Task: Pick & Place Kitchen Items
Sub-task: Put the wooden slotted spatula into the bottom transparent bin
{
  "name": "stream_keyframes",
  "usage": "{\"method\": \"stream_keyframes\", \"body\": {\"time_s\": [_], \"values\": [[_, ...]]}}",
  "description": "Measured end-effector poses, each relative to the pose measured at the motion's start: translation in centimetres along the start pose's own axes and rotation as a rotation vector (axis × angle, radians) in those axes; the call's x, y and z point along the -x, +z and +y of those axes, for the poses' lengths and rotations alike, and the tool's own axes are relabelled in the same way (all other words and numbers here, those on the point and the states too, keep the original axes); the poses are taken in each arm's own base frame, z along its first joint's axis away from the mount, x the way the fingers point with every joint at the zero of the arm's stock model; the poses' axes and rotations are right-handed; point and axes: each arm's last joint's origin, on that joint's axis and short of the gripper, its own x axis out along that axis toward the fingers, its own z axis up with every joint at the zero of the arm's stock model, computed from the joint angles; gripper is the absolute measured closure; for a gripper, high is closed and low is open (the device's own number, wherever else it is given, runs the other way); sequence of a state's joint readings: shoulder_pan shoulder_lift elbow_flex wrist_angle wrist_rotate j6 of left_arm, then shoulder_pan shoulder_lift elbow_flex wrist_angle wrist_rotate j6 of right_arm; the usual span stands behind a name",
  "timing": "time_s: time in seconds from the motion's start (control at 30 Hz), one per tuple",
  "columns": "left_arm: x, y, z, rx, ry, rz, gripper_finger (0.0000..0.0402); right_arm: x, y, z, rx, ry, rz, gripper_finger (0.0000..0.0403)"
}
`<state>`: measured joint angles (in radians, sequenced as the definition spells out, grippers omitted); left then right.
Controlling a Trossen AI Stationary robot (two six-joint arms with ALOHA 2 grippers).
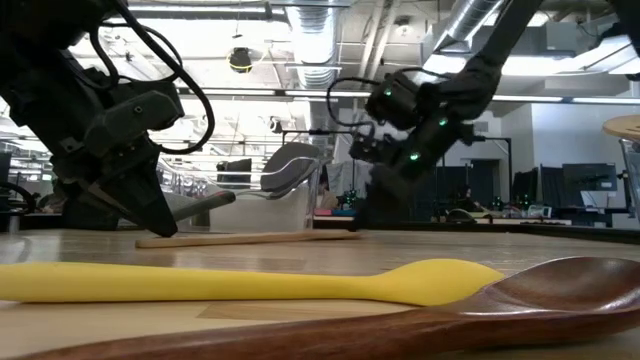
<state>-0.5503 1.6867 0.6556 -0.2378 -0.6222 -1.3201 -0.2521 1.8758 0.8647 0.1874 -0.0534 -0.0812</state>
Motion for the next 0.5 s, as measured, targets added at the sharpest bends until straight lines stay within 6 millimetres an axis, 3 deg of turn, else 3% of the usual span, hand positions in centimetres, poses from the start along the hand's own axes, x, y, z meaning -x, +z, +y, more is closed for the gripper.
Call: {"method": "stream_keyframes", "body": {"time_s": [0.17,0.5], "values": [[0.0,0.0,0.0,0.002,-0.002,-0.007,0.04,-1.2,0.6,0.0,0.001,0.0,0.017,0.0403],[-0.1,0.1,0.2,-0.004,0.025,-0.078,0.0399,0.2,1.3,1.8,0.03,0.04,0.226,0.0403]]}}
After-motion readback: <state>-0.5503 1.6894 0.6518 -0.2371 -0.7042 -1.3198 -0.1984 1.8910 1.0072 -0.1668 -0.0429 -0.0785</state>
